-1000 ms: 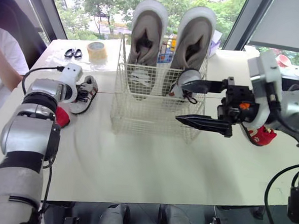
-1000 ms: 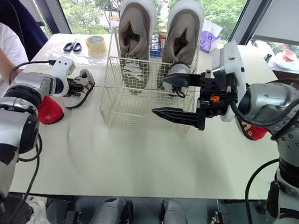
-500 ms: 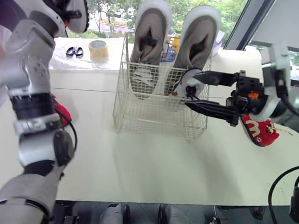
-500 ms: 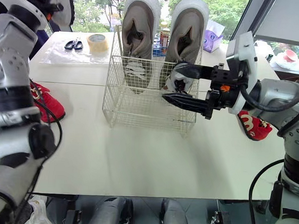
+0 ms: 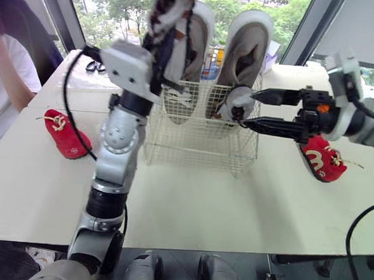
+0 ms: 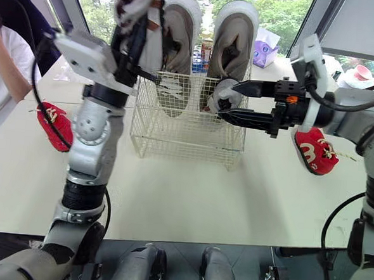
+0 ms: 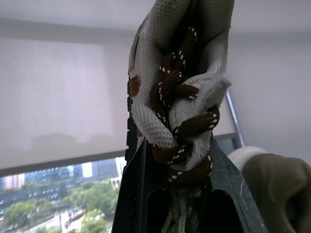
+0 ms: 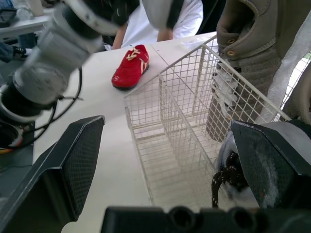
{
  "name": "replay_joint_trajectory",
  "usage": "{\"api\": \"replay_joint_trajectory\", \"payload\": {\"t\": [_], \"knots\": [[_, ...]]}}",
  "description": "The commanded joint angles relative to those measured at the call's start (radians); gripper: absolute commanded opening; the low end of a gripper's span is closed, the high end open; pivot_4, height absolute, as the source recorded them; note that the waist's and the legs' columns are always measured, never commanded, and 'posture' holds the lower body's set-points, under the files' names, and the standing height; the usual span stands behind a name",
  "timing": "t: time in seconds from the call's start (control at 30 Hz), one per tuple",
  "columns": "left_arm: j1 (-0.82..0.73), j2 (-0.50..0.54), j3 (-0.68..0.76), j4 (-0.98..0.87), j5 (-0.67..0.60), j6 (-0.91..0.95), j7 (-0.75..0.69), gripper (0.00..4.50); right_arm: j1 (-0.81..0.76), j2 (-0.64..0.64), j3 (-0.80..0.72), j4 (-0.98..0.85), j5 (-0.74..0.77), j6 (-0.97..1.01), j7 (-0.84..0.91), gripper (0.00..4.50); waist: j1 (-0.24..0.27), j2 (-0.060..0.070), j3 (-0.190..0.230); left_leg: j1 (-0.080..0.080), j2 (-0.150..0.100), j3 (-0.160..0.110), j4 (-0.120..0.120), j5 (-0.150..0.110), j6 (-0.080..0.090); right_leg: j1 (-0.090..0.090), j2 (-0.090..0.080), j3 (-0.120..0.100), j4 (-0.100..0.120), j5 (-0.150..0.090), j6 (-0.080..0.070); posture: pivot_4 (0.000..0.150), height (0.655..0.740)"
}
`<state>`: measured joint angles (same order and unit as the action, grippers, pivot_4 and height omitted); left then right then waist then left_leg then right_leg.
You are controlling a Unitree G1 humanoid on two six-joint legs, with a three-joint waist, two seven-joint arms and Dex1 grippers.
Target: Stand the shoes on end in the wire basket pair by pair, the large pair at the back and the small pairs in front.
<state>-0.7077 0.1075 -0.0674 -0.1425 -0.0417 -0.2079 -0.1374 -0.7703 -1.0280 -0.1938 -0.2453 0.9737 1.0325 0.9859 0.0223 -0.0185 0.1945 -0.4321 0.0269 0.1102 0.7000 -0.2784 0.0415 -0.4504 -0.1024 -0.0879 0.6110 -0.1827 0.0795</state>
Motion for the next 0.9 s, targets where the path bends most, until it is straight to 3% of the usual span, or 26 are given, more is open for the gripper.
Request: {"api": "replay_joint_trajectory", "payload": {"t": [0.03,0.2,0.37,0.67,0.9], "knots": [[-0.029,-0.038,-0.018,0.088,0.035,-0.13,0.011,0.05,0.084,-0.077,-0.133,-0.066,0.068,0.077,-0.001,4.5,0.009,0.0,0.0,0.0,0.0,0.0,0.0,0.0,0.001,0.0,0.0,0.0,0.0,0.0,0.0,0.15,0.74],[-0.028,-0.071,-0.037,0.194,0.072,-0.233,0.014,0.05,0.219,-0.117,-0.304,-0.134,0.179,0.177,-0.056,4.5,0.018,0.0,0.0,0.0,0.0,0.001,0.001,0.0,0.001,0.0,-0.001,0.0,-0.001,0.0,0.0,0.15,0.74],[0.013,-0.072,-0.055,0.298,0.082,-0.331,-0.014,0.05,0.277,-0.106,-0.371,-0.174,0.237,0.2,-0.131,4.5,0.017,0.0,0.0,0.0,0.0,0.001,0.0,-0.001,0.001,0.0,0.0,0.0,-0.001,0.0,0.0,0.15,0.74],[0.048,-0.089,-0.064,0.46,0.117,-0.367,0.0,0.05,0.276,-0.109,-0.349,-0.172,0.289,0.179,-0.192,4.5,0.018,0.0,-0.001,0.0,0.0,0.0,0.001,-0.001,0.001,0.0,0.0,0.0,-0.001,0.0,0.0,0.15,0.74],[0.134,-0.08,-0.098,0.344,0.138,-0.227,-0.028,0.05,0.263,-0.1,-0.276,-0.156,0.252,0.121,-0.185,4.5,0.017,0.006,-0.005,0.006,0.001,0.0,0.0,-0.002,0.003,0.007,0.0,0.0,-0.003,-0.002,-0.003,0.15,0.74]]}}
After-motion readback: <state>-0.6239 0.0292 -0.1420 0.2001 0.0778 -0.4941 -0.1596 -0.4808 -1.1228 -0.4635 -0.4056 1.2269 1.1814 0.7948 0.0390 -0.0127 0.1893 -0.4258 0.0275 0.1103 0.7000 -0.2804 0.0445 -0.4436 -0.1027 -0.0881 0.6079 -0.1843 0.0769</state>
